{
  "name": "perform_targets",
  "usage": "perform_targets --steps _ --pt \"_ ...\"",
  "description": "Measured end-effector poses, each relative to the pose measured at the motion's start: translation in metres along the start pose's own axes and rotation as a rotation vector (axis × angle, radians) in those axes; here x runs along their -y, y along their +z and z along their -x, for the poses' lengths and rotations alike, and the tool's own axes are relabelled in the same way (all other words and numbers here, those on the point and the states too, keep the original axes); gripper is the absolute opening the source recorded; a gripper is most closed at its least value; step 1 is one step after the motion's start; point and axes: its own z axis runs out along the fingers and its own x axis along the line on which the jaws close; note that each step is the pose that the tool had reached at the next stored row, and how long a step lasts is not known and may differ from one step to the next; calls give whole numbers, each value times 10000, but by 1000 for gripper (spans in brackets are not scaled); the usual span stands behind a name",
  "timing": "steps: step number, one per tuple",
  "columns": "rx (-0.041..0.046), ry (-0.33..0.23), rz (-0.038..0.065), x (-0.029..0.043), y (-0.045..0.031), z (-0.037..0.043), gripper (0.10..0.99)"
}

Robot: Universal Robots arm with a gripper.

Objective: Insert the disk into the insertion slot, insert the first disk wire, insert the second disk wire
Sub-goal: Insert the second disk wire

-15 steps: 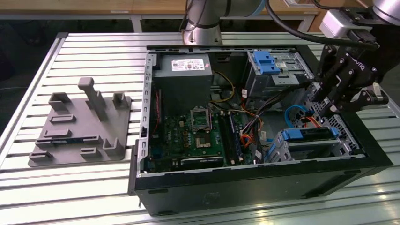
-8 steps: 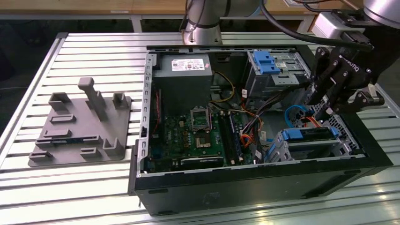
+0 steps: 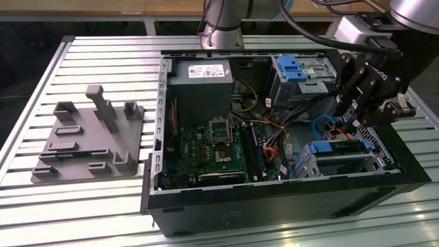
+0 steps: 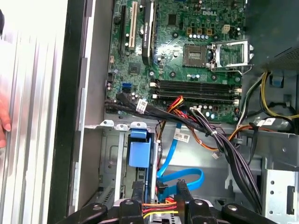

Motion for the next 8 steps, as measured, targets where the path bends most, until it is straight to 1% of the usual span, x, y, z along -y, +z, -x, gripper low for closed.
perform_targets --steps 2,6,8 --pt "-4 -21 14 8 6 -1 412" --pt "-7 -94 111 31 19 -1 412" --pt "-10 -124 130 33 23 -1 412"
